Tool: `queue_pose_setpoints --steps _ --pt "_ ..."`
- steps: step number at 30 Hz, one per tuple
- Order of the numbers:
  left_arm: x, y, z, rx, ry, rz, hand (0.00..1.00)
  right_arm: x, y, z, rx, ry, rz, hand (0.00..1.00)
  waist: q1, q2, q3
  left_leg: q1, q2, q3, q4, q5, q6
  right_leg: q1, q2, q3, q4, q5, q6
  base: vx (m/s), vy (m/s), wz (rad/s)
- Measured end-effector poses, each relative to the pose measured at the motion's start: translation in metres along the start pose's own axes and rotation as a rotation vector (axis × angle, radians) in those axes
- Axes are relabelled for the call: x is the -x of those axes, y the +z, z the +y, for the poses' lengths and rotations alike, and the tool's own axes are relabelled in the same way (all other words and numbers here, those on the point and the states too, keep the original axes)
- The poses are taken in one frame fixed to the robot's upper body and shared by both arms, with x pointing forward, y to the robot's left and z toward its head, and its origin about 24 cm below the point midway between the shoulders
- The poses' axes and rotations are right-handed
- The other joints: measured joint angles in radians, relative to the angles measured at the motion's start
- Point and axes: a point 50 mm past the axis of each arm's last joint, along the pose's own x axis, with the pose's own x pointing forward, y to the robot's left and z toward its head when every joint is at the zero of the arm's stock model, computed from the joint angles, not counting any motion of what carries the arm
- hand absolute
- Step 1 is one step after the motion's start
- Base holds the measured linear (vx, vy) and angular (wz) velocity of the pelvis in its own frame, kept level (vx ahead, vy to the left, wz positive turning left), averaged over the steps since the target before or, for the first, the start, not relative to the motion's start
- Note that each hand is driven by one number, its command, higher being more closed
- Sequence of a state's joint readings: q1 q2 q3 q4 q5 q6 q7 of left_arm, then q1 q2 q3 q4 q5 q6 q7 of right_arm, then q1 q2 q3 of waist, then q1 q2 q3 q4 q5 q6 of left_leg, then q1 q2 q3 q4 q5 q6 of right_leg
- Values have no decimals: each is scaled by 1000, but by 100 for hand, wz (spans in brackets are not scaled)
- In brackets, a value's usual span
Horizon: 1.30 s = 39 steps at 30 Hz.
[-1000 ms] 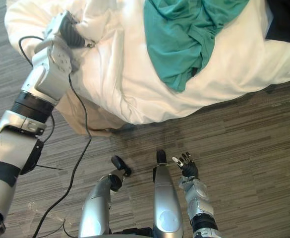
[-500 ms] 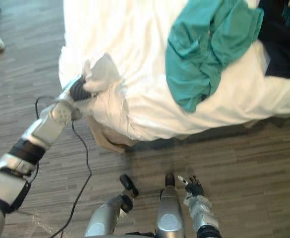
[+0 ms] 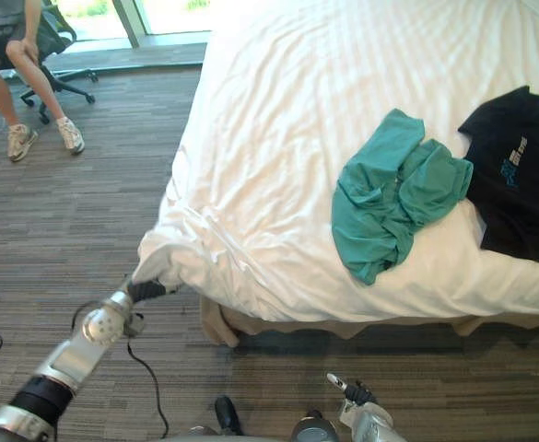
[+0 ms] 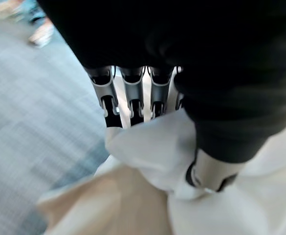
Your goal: Tidy the bed and pick cloth on bed and put in laundry
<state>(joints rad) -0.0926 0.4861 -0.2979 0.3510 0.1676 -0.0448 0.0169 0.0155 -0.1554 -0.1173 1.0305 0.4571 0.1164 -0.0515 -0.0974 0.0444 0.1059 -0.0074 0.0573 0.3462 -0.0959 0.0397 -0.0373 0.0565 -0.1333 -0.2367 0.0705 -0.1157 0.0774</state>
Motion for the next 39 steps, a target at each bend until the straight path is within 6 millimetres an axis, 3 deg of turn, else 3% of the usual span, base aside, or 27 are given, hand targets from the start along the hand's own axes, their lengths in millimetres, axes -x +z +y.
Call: queue_pose_setpoints --steps 5,8,12,18,20,22,25,28,29,30,31,32,33,36,37,39 --pt "1 -28 -31 90 17 148 0 1 -18 0 -9 -4 54 0 1 -33 -23 48 -4 -2 -1 0 0 45 2 1 -3 0 0 44 -18 -4" --pt "4 -47 -44 188 112 261 0 3 -31 -2 -15 -19 97 0 0 -40 -30 68 0 -2 -1 0 0 60 4 3 -2 0 0 43 -53 -11" --pt "9 -61 -50 259 147 340 0 4 -40 -8 -55 -46 115 0 -1 -39 -32 90 18 -4 0 0 0 75 21 3 0 18 -12 43 -62 -9" --pt "17 -75 -56 224 80 401 0 6 -46 -14 -119 -96 109 0 6 -49 -36 113 39 -6 17 -4 -5 94 29 6 24 33 -17 61 -62 0" --pt "26 -85 -62 233 71 463 0 6 -45 -16 -133 -101 99 0 6 -50 -37 119 46 -6 37 -13 -17 95 28 10 45 33 -17 99 -73 -6" --pt "66 -124 -82 246 27 703 0 7 -45 -19 -160 -104 88 0 7 -52 -40 134 51 -4 55 -17 -22 99 26 22 75 33 -17 87 -60 -10" --pt "117 -154 -101 265 9 923 0 10 -53 -28 -196 -125 92 0 28 -53 -42 134 68 -4 80 -29 -22 91 29 26 106 33 -17 106 -89 6" --pt "140 -165 -102 266 76 1005 0 13 -59 -37 -190 -142 99 0 48 -45 -47 140 78 -19 84 -29 -22 87 33 26 158 33 -17 93 -68 26" --pt "142 -166 -102 266 87 1014 0 12 -57 -36 -186 -139 95 0 48 -37 -47 144 86 -26 85 -29 -22 76 36 27 187 32 -16 99 -107 12" --pt "146 -168 -102 279 102 1027 0 11 -54 -34 -181 -129 85 0 47 -7 -46 148 108 -32 86 -29 -22 50 50 27 202 -20 -8 48 -81 -5" --pt "147 -169 -101 290 111 1033 0 11 -54 -33 -182 -122 85 0 48 -10 -53 148 109 -28 86 -29 -22 61 56 27 115 -41 -4 25 -82 -23" --pt "149 -173 -91 286 135 1039 0 10 -52 -28 -184 -106 81 0 53 -40 -61 144 84 -23 86 -38 -34 53 40 28 0 53 -8 7 -86 -13" --pt "147 -172 -95 301 116 1040 0 10 -48 -35 -183 -120 69 0 48 -35 -72 148 90 -30 82 -61 -62 75 47 21 -27 34 -12 44 -119 -10" --pt "139 -163 -111 346 74 1022 0 11 -42 -47 -176 -163 56 0 45 -3 -70 149 101 -27 78 -65 -65 75 63 26 -41 34 -13 -2 -111 -12" --pt "139 -162 -114 353 68 1024 0 11 -42 -48 -177 -172 55 100 45 -4 -70 149 102 -27 78 -65 -65 75 64 26 -43 34 -13 -60 -72 -10" --pt "141 -161 -118 369 59 1015 0 13 -44 -54 -183 -231 44 100 44 4 -76 152 101 -27 75 -65 -65 74 63 28 -44 34 -14 -63 -35 -5"
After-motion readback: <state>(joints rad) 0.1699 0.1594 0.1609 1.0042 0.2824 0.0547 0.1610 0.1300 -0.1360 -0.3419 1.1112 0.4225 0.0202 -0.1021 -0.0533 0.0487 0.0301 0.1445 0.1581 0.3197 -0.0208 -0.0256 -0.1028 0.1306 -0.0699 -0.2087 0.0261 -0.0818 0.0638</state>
